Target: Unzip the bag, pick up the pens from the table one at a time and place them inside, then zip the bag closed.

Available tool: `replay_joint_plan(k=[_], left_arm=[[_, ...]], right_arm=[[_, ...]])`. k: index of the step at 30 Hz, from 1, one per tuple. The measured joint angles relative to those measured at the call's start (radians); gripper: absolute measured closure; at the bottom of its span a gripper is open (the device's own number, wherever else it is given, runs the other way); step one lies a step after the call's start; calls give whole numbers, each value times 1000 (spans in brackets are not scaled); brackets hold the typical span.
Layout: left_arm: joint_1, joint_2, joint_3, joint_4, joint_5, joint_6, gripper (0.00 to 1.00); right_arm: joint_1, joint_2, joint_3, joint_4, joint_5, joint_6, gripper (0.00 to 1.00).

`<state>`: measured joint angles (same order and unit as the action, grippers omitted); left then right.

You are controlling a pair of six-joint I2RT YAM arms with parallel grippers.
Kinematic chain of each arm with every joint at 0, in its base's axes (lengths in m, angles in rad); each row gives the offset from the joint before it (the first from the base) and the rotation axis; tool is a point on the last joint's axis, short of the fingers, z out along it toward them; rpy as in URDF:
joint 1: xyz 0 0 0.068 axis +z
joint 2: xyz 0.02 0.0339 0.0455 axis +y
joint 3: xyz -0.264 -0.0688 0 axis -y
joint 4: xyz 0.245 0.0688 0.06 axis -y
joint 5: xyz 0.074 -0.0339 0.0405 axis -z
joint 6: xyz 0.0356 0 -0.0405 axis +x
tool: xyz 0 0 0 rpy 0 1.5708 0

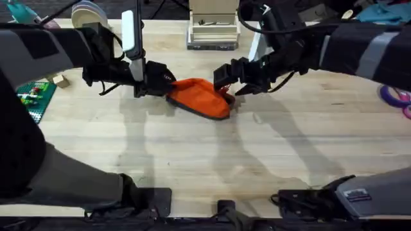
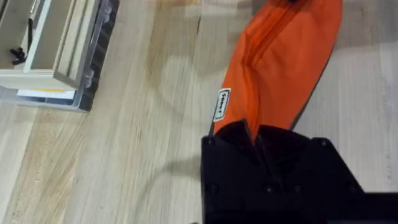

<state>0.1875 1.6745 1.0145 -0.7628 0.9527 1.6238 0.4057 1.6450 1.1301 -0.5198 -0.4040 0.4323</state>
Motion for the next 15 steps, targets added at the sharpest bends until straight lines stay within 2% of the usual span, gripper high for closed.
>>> replay_joint_plan(k=[3, 9, 10, 11, 15], left_arm=[[0, 0, 0, 0, 0, 0, 959], [0, 0, 0, 0, 0, 0, 959], [0, 0, 0, 0, 0, 0, 959], [0, 0, 0, 0, 1, 0, 959], [0, 0, 0, 0, 1, 0, 959]], right_arm=[[0, 0, 0, 0, -5, 0, 299], [0, 0, 0, 1, -12, 0, 451], [2, 0, 0, 3, -15, 1, 585], [3, 0, 0, 4, -16, 0, 629], [5, 0, 0, 6, -20, 0, 675]])
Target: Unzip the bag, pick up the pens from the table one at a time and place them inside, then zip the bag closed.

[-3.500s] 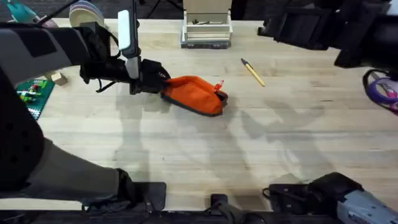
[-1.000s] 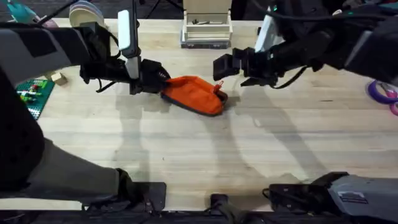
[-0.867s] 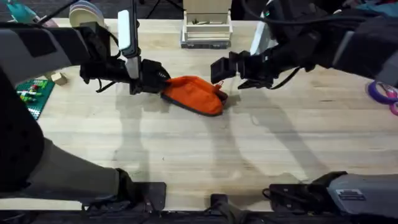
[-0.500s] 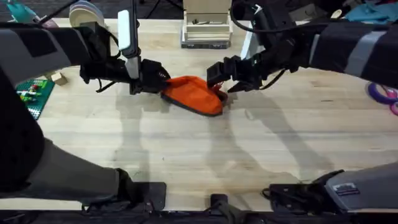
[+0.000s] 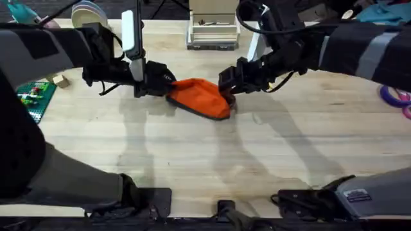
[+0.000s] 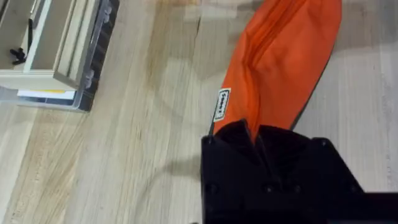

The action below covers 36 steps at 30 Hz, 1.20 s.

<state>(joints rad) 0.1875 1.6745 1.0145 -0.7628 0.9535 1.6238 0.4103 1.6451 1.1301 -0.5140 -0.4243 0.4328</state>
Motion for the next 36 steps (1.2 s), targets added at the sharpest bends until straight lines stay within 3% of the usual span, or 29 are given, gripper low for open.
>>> replay_joint_plan(k=[7, 9, 12, 36], left_arm=[[0, 0, 0, 0, 0, 0, 959], [0, 0, 0, 0, 1, 0, 959], [0, 0, 0, 0, 3, 0, 959], [0, 0, 0, 0, 5, 0, 959]], right_arm=[[0, 0, 0, 1, -2, 0, 703], [0, 0, 0, 3, -3, -18, 782], [0, 0, 0, 5, -3, -26, 826], [0, -38, 0, -8, -2, -49, 858]])
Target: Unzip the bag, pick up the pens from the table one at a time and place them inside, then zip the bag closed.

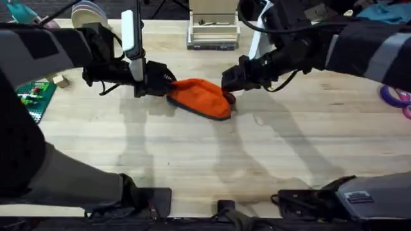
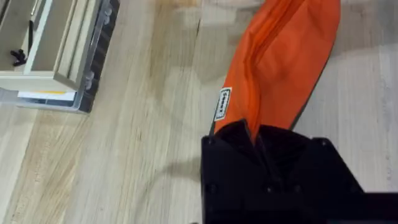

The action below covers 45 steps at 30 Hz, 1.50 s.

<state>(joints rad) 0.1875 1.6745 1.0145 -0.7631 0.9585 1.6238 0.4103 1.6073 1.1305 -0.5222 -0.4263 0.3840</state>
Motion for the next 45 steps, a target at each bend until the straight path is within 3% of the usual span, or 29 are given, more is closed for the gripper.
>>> replay_joint_plan(k=[6, 13, 19, 32, 45], left_arm=[[0, 0, 0, 0, 0, 0, 959], [-6, 0, 0, -4, 16, 0, 959], [-10, 0, 0, -4, 18, 0, 959], [1, 0, 0, -3, -6, 0, 959], [0, 0, 0, -3, -9, 0, 959]], right_arm=[[0, -1, 0, -1, 4, 0, 960], [2, -96, 0, -6, 13, -52, 970], [12, -105, 0, 2, 20, -68, 970], [189, -105, 0, 217, 156, -79, 970], [217, -8, -1, 269, 186, -78, 970]])
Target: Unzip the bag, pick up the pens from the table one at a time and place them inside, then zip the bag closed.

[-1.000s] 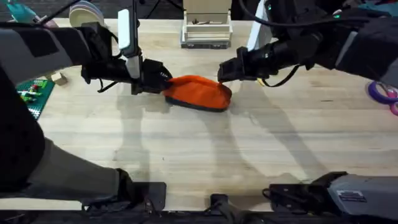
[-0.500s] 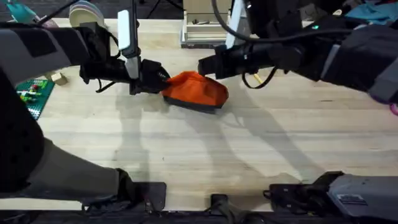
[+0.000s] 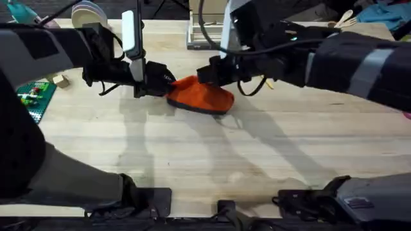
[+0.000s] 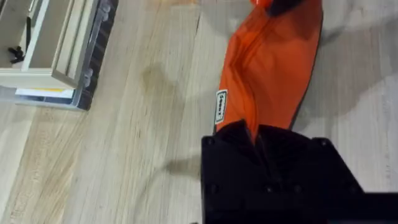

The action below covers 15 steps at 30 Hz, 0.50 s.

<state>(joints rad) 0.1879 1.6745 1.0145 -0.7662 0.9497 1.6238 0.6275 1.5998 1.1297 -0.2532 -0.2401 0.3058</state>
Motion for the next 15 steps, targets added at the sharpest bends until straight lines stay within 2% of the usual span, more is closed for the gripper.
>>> replay_joint_plan(k=[15], left_arm=[[2, 0, 0, 3, -8, 0, 959]], right_arm=[[64, 85, 0, 169, 15, 0, 970]])
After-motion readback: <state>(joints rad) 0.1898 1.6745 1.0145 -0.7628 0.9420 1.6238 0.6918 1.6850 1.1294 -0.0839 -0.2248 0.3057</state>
